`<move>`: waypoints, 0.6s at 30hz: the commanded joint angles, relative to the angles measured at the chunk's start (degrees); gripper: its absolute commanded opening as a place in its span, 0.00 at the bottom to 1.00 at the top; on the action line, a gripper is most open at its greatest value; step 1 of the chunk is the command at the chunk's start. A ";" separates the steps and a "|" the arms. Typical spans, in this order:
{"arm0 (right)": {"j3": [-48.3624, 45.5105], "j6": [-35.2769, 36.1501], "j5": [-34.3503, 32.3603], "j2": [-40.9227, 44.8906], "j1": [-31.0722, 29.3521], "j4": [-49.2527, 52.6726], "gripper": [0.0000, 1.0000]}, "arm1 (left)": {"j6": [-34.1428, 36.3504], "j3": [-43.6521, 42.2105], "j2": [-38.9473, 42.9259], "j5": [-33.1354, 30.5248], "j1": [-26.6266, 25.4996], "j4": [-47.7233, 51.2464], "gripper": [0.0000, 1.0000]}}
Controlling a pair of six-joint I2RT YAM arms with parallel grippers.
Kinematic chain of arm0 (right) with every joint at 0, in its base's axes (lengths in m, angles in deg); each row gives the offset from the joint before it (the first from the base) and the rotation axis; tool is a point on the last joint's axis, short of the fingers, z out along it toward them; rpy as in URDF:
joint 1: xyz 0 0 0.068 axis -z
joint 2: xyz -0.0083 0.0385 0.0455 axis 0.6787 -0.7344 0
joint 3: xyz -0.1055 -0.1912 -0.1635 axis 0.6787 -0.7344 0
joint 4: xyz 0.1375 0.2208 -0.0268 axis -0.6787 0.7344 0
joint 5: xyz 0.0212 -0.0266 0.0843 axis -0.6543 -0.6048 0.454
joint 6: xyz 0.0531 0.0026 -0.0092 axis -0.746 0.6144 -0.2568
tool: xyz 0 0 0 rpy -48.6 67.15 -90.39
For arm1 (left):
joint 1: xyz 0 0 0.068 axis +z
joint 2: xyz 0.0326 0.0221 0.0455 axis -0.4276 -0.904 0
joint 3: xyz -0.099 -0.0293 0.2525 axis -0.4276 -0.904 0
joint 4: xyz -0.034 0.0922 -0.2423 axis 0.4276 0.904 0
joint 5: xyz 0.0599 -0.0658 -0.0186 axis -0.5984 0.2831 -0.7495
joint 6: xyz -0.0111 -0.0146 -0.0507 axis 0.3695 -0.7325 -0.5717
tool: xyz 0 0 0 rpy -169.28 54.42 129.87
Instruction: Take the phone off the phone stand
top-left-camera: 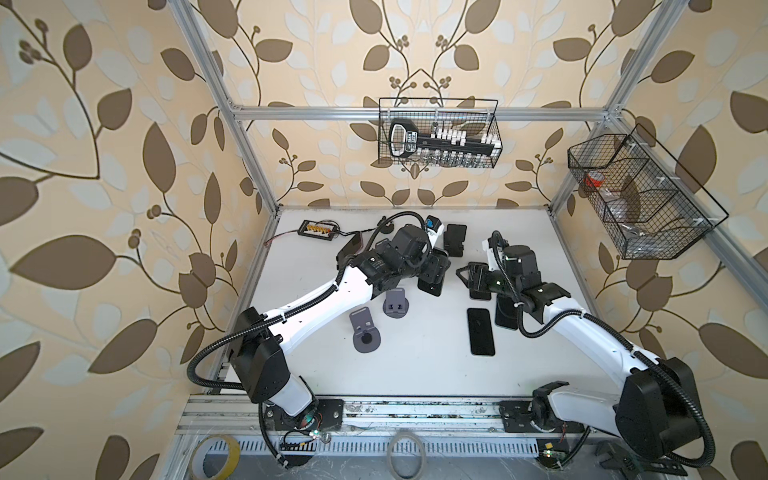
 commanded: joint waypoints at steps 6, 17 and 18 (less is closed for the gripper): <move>-1.27 0.10 -0.79 0.94 0.18 0.13 0.73 | -1.48 6.90 -2.48 -1.04 -0.85 1.51 0.00; -2.15 -0.34 0.00 2.58 0.19 1.81 0.73 | -3.78 15.19 -10.16 -2.36 -0.85 8.84 0.00; -2.36 -0.49 -0.17 2.96 0.19 2.25 0.73 | -4.19 15.58 -10.87 -2.12 -0.85 9.04 0.00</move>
